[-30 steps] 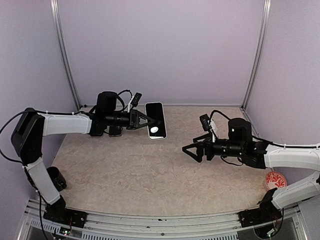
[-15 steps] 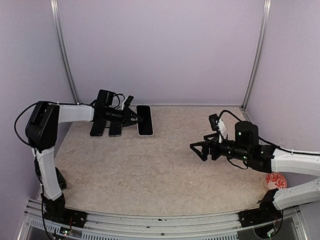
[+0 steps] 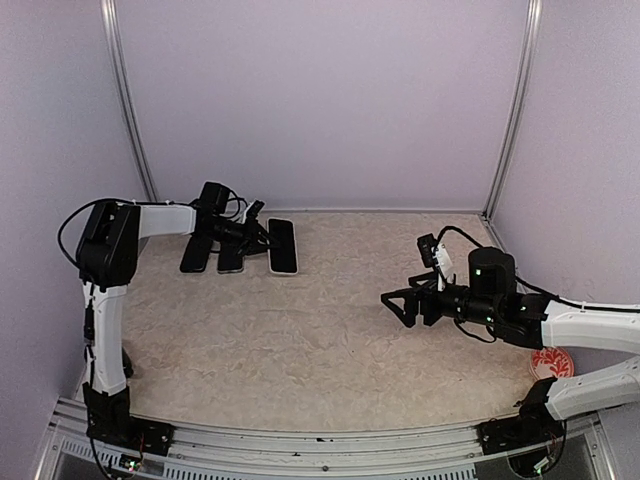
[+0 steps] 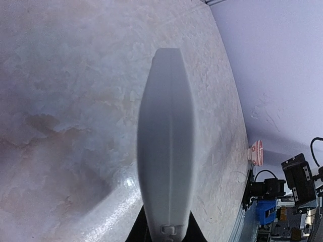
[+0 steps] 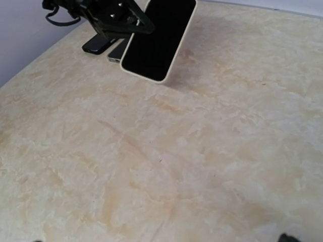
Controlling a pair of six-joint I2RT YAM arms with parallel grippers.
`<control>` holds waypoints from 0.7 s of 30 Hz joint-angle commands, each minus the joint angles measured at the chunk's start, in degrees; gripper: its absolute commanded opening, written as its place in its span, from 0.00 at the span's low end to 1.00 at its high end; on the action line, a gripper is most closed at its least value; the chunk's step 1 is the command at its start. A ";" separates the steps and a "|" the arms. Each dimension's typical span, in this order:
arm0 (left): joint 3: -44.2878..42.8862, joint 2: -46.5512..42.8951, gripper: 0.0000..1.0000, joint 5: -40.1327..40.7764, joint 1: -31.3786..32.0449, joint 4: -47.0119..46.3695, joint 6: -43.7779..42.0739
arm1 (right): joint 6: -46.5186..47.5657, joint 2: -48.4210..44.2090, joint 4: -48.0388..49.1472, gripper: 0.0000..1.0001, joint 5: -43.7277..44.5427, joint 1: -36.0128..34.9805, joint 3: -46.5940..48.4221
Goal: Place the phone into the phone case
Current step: Place the phone with the phone case at the corner of the board.
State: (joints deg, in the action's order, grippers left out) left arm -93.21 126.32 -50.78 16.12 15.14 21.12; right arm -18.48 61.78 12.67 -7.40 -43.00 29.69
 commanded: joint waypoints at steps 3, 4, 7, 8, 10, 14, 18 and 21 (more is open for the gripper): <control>-7.11 3.64 0.05 -3.55 -2.93 3.79 -1.98 | -0.26 -1.18 0.28 1.00 0.00 -0.24 -1.25; -8.41 4.71 0.06 -4.09 -3.11 4.75 -2.31 | -0.42 -1.14 0.52 1.00 -0.22 -0.21 -1.41; -13.11 7.10 0.06 -4.69 -3.16 8.73 -4.28 | -0.95 -0.80 0.99 0.99 -0.71 -0.23 -1.61; -14.33 7.62 0.07 -4.62 -3.18 9.97 -4.97 | -1.21 -0.62 1.13 1.00 -0.88 -0.20 -1.72; -16.61 9.00 0.07 -4.38 -3.73 12.12 -5.69 | -1.50 -0.53 1.38 1.00 -1.19 -0.17 -1.87; -18.50 11.44 0.07 -4.60 -5.30 13.43 -5.88 | -1.71 -0.73 1.05 1.00 -1.20 -0.17 -1.90; -18.82 12.89 0.07 -4.77 -5.99 15.04 -6.92 | -1.60 -1.11 0.81 1.00 -0.82 -0.23 -2.01; -19.62 14.08 0.08 -4.65 -6.31 16.20 -7.69 | -1.64 -0.97 0.78 0.99 -0.84 -0.23 -2.01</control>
State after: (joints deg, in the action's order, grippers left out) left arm -110.15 138.65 -52.86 10.68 29.23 15.70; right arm -19.57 61.54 12.71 -8.14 -43.00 28.27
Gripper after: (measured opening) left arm 0.098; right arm 0.996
